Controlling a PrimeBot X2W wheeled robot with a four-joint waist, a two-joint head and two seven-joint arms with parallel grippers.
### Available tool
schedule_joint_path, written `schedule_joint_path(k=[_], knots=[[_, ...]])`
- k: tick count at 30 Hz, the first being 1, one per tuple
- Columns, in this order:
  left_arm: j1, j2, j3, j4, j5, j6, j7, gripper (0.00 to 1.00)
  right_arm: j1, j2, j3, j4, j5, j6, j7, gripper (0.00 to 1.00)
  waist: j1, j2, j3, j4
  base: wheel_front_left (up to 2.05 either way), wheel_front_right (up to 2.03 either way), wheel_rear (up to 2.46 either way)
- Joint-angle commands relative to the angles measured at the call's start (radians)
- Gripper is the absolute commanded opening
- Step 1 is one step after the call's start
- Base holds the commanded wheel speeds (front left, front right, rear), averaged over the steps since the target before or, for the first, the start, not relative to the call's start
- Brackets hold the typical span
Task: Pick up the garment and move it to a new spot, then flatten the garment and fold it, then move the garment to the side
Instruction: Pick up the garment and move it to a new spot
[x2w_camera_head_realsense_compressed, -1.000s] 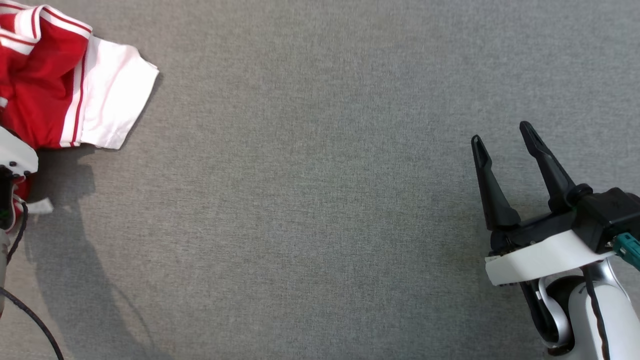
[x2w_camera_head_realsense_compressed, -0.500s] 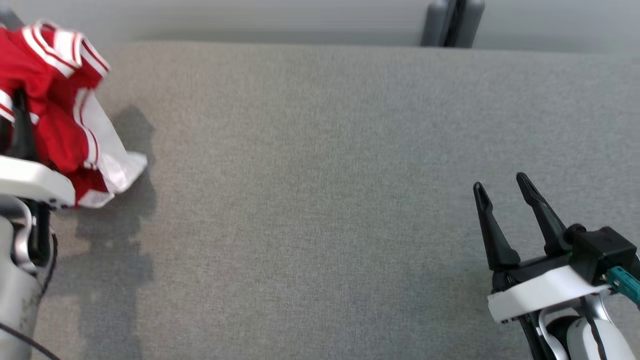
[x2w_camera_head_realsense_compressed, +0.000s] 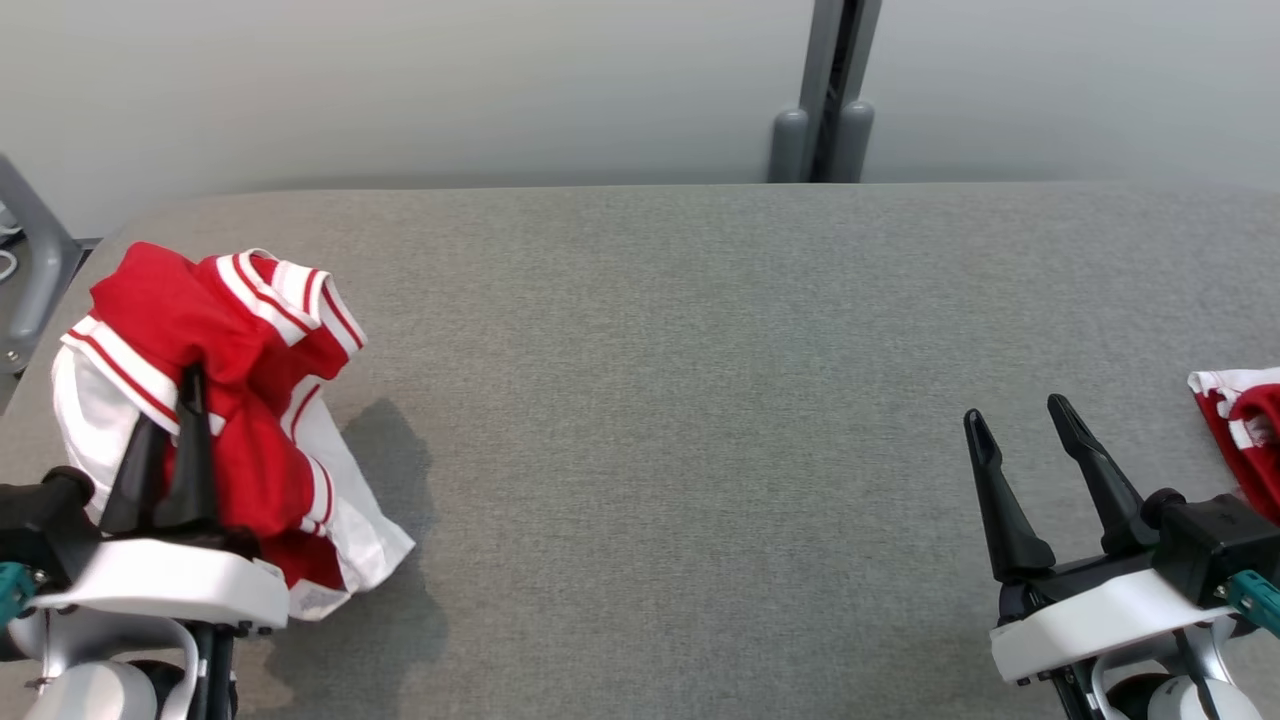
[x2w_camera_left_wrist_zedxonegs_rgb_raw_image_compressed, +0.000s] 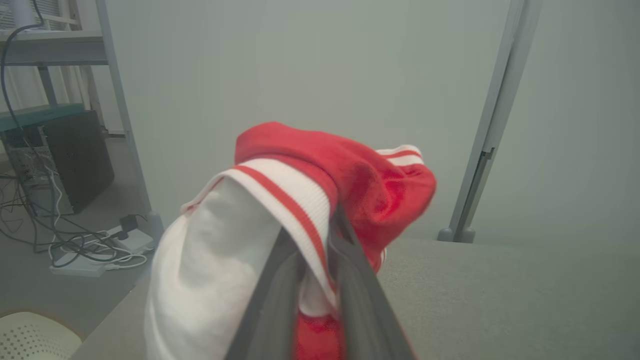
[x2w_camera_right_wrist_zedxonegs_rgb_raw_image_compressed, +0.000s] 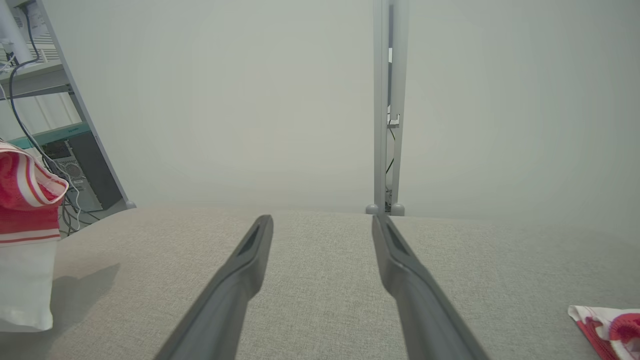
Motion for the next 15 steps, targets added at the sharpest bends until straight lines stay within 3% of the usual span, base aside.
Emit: schedule_joint_path(k=[1, 5, 15], knots=[[0.019, 0.012, -0.008, -0.05, 0.014, 0.014, 0.016, 0.0, 0.004, -0.004, -0.004, -0.006, 0.004, 0.0, 0.005, 1.0, 0.0, 0.0, -0.002, -0.02, 0.0, 0.0, 0.0], [0.019, 0.012, -0.081, -0.11, 0.044, 0.003, 0.07, 0.0, -0.012, -0.004, -0.009, -0.014, 0.012, 0.0, 0.006, 1.0, 0.0, 0.0, 0.009, -0.069, 0.0, 0.0, 0.0], [-0.156, -0.099, -0.334, 0.039, 0.109, -0.136, 0.146, 0.0, -0.046, -0.004, 0.003, -0.003, 0.039, 0.0, -0.02, 1.0, 0.0, 0.0, 0.091, -0.259, 0.0, 0.0, 0.0]])
